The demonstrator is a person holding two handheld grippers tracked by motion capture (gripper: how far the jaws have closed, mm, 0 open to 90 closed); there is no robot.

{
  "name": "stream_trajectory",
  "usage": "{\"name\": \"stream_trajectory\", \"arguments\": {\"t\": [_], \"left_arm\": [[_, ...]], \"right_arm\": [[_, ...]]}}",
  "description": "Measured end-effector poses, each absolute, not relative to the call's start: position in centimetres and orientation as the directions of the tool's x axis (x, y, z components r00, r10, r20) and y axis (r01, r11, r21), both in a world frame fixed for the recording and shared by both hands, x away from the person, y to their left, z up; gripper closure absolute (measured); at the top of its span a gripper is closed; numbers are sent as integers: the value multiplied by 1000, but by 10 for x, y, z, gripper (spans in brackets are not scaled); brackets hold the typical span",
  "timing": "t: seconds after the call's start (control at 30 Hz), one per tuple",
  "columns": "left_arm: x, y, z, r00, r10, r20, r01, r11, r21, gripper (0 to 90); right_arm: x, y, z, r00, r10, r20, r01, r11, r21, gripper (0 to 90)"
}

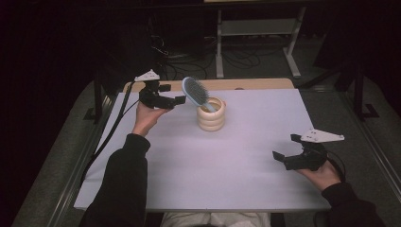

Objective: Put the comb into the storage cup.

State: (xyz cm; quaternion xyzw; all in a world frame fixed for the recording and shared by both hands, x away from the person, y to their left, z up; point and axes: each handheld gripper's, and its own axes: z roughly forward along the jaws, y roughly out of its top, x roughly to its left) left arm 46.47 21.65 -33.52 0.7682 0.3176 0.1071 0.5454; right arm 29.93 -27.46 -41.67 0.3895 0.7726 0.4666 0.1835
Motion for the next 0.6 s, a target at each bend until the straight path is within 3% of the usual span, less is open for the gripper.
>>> {"name": "stream_trajectory", "arguments": {"t": [0.6], "left_arm": [[435,268,-336,739,651,-175,359,-160,920,0]], "right_arm": [[299,-274,-418,-625,777,75,441,272,855,0]]}}
